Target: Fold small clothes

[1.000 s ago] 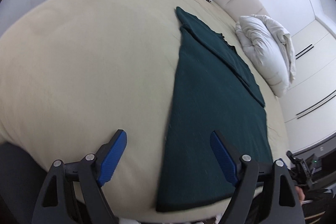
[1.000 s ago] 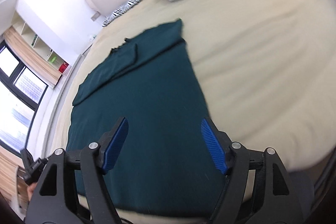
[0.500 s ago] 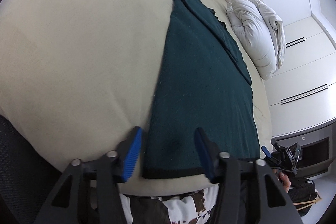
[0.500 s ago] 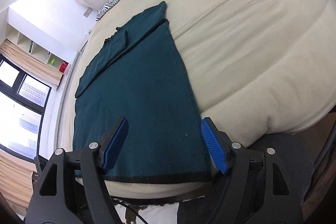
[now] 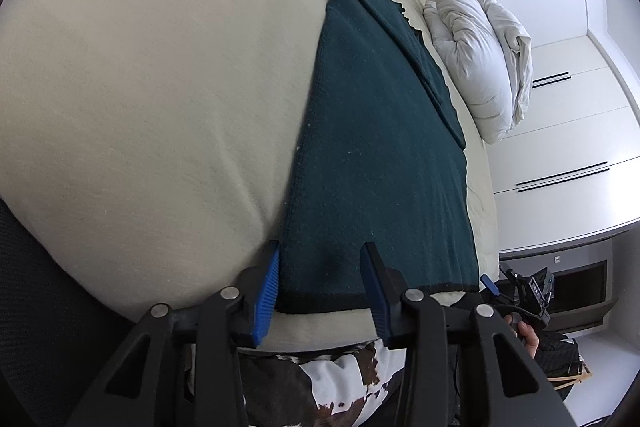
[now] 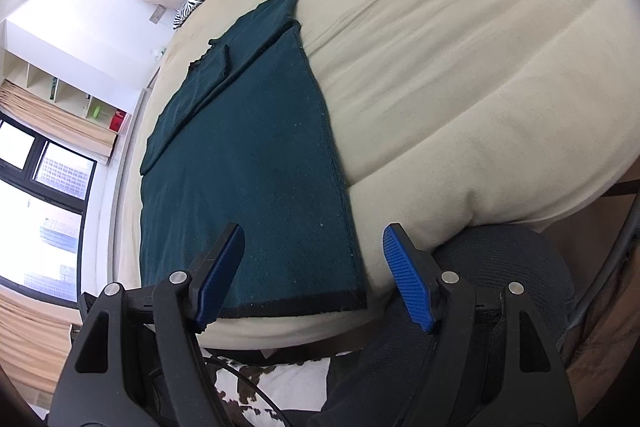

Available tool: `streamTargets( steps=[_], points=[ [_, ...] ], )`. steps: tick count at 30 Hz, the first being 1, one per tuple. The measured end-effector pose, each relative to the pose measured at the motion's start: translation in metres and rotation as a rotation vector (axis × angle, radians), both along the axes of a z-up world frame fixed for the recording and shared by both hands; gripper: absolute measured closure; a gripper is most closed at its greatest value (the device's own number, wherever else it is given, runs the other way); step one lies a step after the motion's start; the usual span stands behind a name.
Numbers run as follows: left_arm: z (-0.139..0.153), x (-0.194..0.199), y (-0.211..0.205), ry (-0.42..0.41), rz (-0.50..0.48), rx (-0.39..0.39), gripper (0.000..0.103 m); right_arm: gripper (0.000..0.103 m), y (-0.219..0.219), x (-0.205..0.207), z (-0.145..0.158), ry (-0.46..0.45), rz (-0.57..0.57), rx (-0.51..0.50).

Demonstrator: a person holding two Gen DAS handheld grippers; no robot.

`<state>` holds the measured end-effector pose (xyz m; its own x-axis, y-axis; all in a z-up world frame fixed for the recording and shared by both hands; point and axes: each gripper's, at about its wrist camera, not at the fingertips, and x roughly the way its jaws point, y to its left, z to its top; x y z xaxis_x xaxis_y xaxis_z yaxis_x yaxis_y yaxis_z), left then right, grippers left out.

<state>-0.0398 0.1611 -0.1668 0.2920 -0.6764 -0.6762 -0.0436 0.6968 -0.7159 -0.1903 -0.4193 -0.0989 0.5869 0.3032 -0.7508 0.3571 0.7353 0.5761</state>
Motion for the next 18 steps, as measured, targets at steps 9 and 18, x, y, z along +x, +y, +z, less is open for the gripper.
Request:
streamTargets(
  steps=[9,18],
  points=[
    [-0.005,-0.001,0.007,0.021,0.030,-0.019,0.094,0.032,-0.010,-0.001,-0.009,0.037,-0.021,0.090],
    [-0.005,-0.003,0.006,0.010,0.041,-0.018,0.096,0.033,-0.013,0.011,-0.018,0.137,-0.001,0.144]
  ],
)
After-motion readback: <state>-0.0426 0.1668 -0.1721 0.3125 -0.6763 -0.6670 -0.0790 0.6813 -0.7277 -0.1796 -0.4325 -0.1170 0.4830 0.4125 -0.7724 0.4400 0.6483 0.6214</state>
